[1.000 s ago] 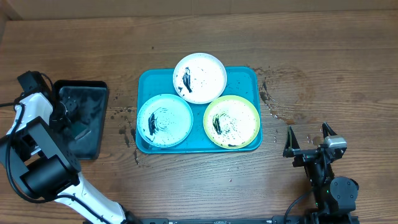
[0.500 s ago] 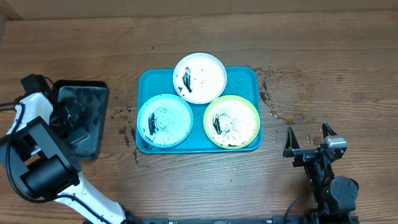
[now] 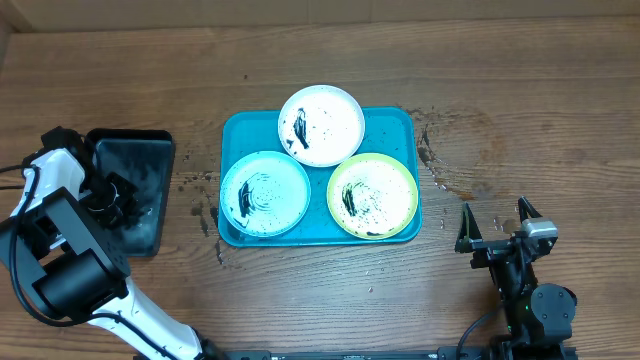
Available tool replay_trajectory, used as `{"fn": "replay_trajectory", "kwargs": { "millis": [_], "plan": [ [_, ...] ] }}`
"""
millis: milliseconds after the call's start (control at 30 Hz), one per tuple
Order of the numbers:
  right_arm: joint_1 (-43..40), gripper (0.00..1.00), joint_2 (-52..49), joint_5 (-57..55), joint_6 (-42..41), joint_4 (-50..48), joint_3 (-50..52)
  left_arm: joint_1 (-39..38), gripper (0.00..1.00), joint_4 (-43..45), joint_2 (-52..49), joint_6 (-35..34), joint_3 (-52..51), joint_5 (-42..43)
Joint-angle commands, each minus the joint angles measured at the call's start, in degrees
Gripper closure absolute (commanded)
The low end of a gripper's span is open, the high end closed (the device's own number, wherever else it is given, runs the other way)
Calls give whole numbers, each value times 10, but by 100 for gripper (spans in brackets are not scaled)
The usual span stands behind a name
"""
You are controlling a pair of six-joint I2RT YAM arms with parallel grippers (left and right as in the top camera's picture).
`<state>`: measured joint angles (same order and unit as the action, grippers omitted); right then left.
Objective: Clean dirty plates on tray and stack at the side
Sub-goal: 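Swish the held sponge around the soapy basin with the left gripper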
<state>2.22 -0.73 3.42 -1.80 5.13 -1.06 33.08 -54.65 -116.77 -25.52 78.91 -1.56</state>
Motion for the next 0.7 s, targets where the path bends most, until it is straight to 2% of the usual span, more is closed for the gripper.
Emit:
{"fn": "replay_trajectory", "kwargs": {
  "millis": [0, 200, 233, 267, 300, 333, 600, 633, 667],
  "plan": [
    [-4, 0, 5, -6, 2, -5, 6, 3, 96, -2, -11, -2, -9, -14],
    [-4, 0, 5, -6, 2, -5, 6, 3, 96, 15, -11, -2, -9, -15],
    [-4, 0, 5, -6, 2, -5, 6, 3, 93, 24, -11, -2, -9, -14],
    [-4, 0, 5, -6, 2, -5, 6, 3, 69, 30, -11, -2, -9, -14],
    [-4, 0, 5, -6, 2, -5, 6, 3, 38, 38, -11, -2, -9, -15],
    [-4, 0, 5, -6, 2, -5, 6, 3, 0, 45, -11, -2, -9, -15],
    [-4, 0, 5, -6, 2, -5, 6, 3, 0, 111, -11, -2, -9, -16],
    [-4, 0, 5, -6, 2, -5, 6, 3, 7, 114, -11, -2, -9, -16],
    [-4, 0, 5, -6, 2, -5, 6, 3, 19, 116, -11, -2, -9, -16]
  ]
}}
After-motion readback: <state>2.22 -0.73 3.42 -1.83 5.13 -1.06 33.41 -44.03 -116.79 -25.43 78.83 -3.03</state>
